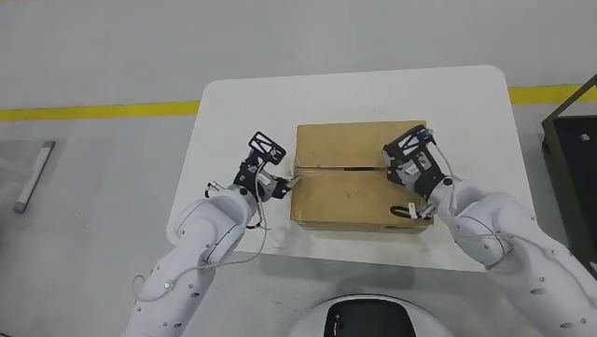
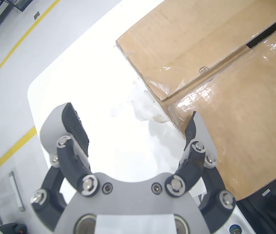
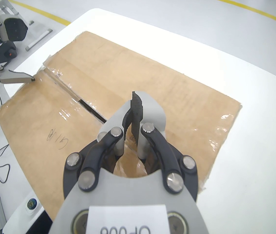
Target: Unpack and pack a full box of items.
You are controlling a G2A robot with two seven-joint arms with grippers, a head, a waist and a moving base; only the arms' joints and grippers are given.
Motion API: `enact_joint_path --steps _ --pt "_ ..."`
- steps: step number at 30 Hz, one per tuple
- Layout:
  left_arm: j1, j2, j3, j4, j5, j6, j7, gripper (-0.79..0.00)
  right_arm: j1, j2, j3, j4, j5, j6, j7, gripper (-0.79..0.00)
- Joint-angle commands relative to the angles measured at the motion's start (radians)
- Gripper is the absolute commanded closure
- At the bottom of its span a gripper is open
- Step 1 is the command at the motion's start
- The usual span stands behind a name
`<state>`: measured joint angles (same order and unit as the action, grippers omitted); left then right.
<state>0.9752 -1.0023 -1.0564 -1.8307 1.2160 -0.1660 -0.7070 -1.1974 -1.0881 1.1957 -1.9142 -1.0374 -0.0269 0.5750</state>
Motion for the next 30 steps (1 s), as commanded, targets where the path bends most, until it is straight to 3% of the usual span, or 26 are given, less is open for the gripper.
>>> enact_joint_path --steps 1,14,30 --pt "-0.002 -0.002 -0.004 0.004 0.003 0.003 -0.001 -0.785 0.001 -0.003 -0.011 0.008 -0.008 0.003 -0.002 0.0" --pt "0.009 -0.003 -0.088 -0.062 -0.018 -0.006 -0.004 -0.785 -0.005 -0.017 -0.024 0.033 -0.025 0.036 -0.036 0.0" --pt "0.014 -0.003 -0.09 -0.059 -0.016 -0.003 0.004 -0.785 -0.013 -0.027 -0.01 0.041 -0.015 0.018 -0.047 0.0"
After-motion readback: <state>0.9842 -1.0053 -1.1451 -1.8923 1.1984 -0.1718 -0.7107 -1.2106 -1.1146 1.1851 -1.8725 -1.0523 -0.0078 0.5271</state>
